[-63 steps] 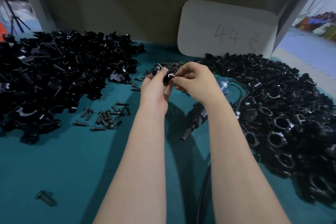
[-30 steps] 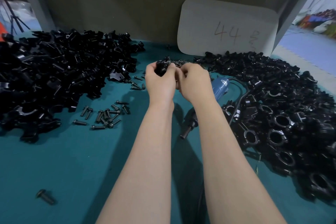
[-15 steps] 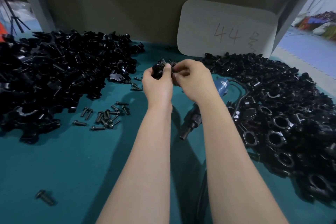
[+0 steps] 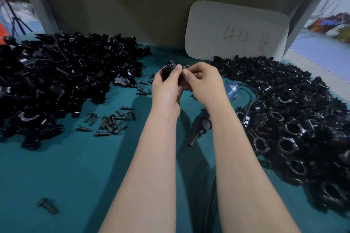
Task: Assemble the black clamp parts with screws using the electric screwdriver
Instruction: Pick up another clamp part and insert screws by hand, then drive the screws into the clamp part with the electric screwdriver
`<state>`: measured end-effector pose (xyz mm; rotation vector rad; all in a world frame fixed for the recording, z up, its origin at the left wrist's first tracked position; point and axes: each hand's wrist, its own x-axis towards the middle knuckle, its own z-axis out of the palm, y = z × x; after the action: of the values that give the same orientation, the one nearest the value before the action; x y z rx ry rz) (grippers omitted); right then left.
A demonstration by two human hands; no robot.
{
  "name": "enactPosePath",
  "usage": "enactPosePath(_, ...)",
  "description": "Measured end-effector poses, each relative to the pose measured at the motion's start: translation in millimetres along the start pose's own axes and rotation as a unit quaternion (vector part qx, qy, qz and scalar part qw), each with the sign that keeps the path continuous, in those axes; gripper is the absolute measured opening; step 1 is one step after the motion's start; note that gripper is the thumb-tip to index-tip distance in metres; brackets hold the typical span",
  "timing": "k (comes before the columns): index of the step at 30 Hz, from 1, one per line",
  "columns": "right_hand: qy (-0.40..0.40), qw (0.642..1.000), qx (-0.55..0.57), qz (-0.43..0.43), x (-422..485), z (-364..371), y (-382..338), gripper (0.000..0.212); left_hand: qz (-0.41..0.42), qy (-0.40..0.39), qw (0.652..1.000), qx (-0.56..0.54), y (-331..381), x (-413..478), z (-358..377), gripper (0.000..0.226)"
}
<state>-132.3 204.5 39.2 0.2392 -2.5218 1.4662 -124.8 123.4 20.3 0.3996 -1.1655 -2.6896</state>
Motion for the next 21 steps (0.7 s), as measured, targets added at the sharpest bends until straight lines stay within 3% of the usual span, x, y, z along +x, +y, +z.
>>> enactPosePath(4, -0.026, 0.999, -0.032, -0.001, -1, -8, -1, 0.023, -0.016, 0.003, 1.0, -0.005, -2, 0, 2, 0.044)
enactPosePath(6, 0.026, 0.996, -0.086, 0.028, 2, -16, 4, 0.023, -0.032, 0.01, 0.999, -0.042, -2, 2, 0, 0.052)
enactPosePath(8, 0.072, 0.976, -0.181, 0.1, 4, -27, 12, 0.03, -0.046, 0.013, 0.996, -0.069, 0, 5, -3, 0.041)
enactPosePath(10, 0.034, 0.95, -0.248, 0.187, 3, -35, 18, 0.05, -0.055, 0.015, 0.995, -0.084, 2, 8, -7, 0.025)
enactPosePath(12, -0.011, 0.937, -0.264, 0.228, 1, -39, 20, 0.064, -0.064, 0.016, 0.993, -0.099, 3, 9, -10, 0.023)
enactPosePath(21, -0.093, 0.912, -0.325, 0.233, 1, -45, 18, 0.08, -0.091, 0.019, 0.991, -0.101, 0, 8, -7, 0.015)
